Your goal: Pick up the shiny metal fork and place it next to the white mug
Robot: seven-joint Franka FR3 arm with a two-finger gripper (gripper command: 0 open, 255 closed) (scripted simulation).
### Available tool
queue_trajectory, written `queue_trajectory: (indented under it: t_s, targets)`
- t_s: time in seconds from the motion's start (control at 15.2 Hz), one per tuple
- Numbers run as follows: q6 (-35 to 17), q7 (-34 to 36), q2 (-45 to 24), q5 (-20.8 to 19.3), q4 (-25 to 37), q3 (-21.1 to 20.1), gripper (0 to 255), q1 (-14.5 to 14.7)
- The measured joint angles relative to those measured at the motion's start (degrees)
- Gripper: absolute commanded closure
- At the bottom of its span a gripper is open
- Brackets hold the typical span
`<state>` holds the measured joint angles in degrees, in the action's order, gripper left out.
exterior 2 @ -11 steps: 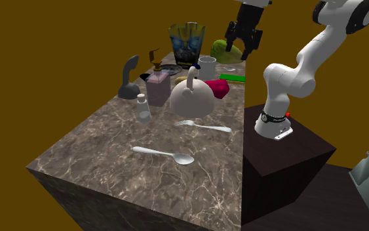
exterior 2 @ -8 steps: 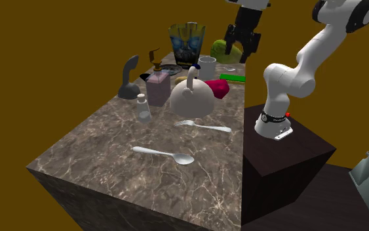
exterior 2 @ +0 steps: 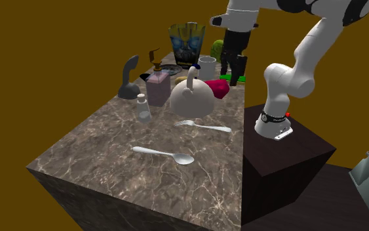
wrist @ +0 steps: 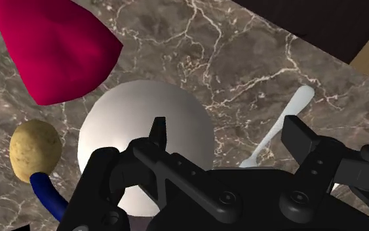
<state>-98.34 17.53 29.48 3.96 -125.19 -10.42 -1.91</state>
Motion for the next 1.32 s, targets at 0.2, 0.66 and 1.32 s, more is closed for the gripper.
queue_trajectory:
  t_s: [0.2,0.66,1.32]
  targets:
    - [-1.3,7.0,-7.6,1.1,4.1,-2.3,0,-1.0]
    - [-3.9,22.8,-24.3,2.6,13.6,-5.7,0,-2.0]
    - [-9.8,27.2,-29.5,2.9,11.7,-6.3,0,-1.7]
